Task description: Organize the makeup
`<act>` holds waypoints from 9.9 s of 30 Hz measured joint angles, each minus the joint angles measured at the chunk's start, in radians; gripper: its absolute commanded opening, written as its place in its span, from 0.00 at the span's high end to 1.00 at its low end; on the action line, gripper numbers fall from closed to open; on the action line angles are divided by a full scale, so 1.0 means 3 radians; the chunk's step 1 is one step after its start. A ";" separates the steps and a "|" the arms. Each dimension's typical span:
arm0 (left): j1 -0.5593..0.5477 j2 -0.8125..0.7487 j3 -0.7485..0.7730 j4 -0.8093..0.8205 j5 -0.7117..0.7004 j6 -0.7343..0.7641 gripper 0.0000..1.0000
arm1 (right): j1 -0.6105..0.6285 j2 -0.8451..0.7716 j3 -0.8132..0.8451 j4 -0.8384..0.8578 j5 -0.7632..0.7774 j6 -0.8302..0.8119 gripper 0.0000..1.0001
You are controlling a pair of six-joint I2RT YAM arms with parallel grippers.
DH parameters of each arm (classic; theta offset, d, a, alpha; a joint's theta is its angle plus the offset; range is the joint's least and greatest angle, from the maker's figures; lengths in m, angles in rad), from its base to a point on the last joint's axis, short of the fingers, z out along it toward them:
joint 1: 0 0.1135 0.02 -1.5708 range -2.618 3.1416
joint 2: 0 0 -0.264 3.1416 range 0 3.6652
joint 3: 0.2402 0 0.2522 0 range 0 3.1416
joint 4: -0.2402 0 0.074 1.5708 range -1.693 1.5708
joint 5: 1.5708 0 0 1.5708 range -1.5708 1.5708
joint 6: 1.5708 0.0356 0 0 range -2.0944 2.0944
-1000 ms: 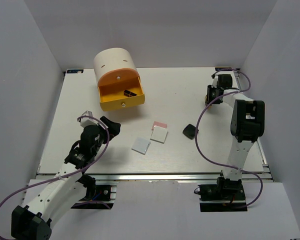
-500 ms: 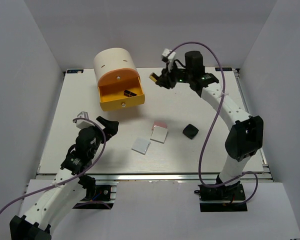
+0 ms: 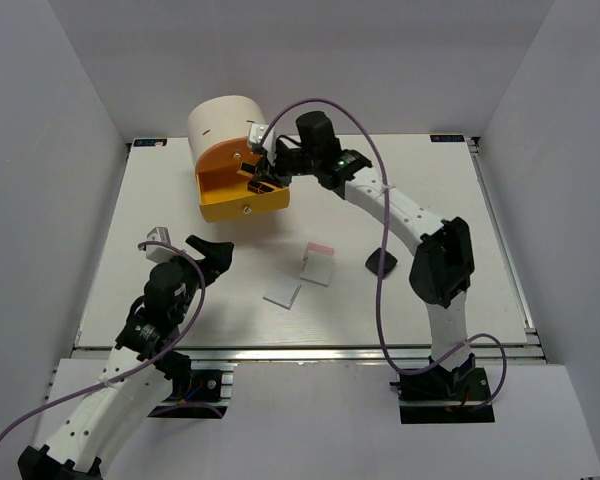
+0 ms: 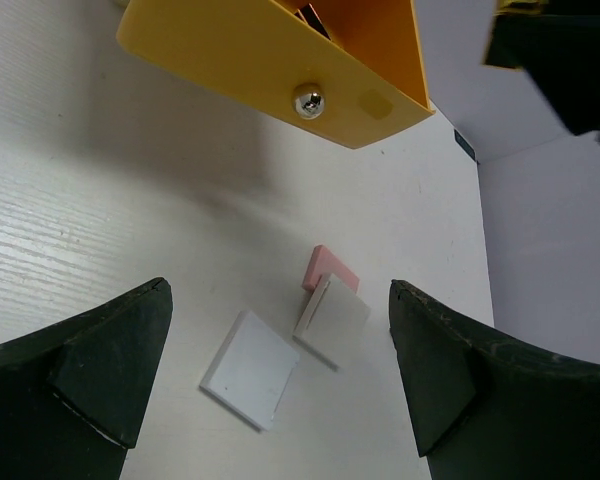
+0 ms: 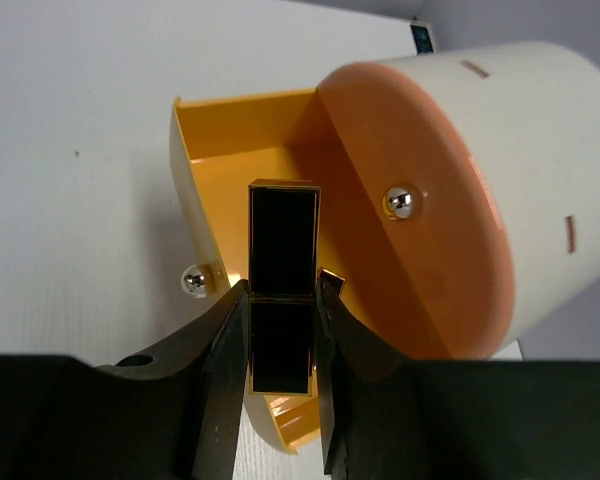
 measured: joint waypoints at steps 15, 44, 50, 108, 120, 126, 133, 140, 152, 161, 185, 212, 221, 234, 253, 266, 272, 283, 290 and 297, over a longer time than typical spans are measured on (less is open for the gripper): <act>0.0000 0.0079 -0.0037 0.0034 -0.0015 -0.0098 0.07 | 0.0045 0.0510 0.0212 -0.0046 0.0456 -0.0271 0.42; 0.0268 0.2097 0.0510 0.0866 0.0131 -0.1467 1.00 | -0.1181 -0.1723 -0.1942 0.0512 0.0959 0.1176 1.00; 0.0388 0.2705 0.1205 0.0806 0.0098 -0.1525 1.00 | -0.1329 -0.1827 -0.2228 0.0512 0.0954 0.1329 1.00; 0.0807 0.4388 0.2230 0.0969 0.1006 -0.1798 0.34 | -0.1569 -0.1916 -0.2372 0.0776 0.0866 0.1565 1.00; 0.0813 0.4437 0.2305 0.1432 0.1053 -0.1906 0.98 | -0.1589 -0.1916 -0.2466 0.0781 0.0788 0.1569 1.00; 0.0814 0.4448 0.2266 0.1511 0.1077 -0.1957 0.74 | -0.1589 -0.1849 -0.2480 0.0779 0.0675 0.1605 1.00; 0.0818 0.4728 0.2623 0.1373 0.1049 -0.1924 0.68 | -0.1589 -0.1754 -0.2480 0.0772 0.0636 0.1654 1.00; 0.0849 0.4793 0.2851 0.1157 0.0964 -0.1839 0.60 | -0.1589 -0.1755 -0.2483 0.0776 0.0637 0.1653 1.00; 0.0996 0.5079 0.3236 0.0961 0.0930 -0.1750 0.38 | -0.1589 -0.1755 -0.2483 0.0776 0.0640 0.1651 1.00; 0.1052 0.5080 0.3389 0.1091 0.0932 -0.1740 0.32 | -0.1589 -0.1755 -0.2483 0.0776 0.0640 0.1638 1.00; 0.1052 0.5080 0.2991 0.1371 0.1130 -0.1675 0.75 | -0.1610 -0.1780 -0.2588 0.0778 0.0640 0.1626 1.00; 0.1052 0.5629 0.3342 0.1415 0.1169 -0.1578 0.55 | -0.1675 -0.1820 -0.2639 0.0793 0.0642 0.1629 1.00; 0.1052 0.5726 0.3408 0.1531 0.1150 -0.1616 0.55 | -0.1677 -0.1809 -0.2639 0.0800 0.0641 0.1643 1.00; 0.1047 0.5731 0.3216 0.1926 0.1097 -0.1712 0.86 | -0.1687 -0.1774 -0.2639 0.0800 0.0640 0.1651 1.00; 0.0877 0.5127 0.2158 0.2417 0.1030 -0.1740 0.90 | -0.1692 -0.1776 -0.2653 0.0801 0.0624 0.1653 1.00; 0.0800 0.4620 0.1522 0.2384 0.1081 -0.1656 0.50 | -0.1692 -0.1806 -0.2795 0.0739 0.0441 0.1607 0.78; 0.0797 0.4616 0.1522 0.2255 0.1120 -0.1588 0.38 | -0.1692 -0.1795 -0.2772 0.0431 0.0095 0.1343 0.30; 0.0797 0.4027 0.1481 0.1830 0.1166 -0.1233 0.17 | -0.1504 -0.1603 -0.2667 -0.0605 0.0331 0.0646 0.11; 0.0797 0.3264 0.1211 0.1427 0.1138 -0.0786 0.10 | -0.1315 -0.1605 -0.3054 -0.0781 0.0985 0.0603 0.11; 0.0796 0.2593 0.0882 0.0908 0.0985 -0.0393 0.06 | -0.1115 -0.1596 -0.3216 -0.0816 0.1387 0.0624 0.11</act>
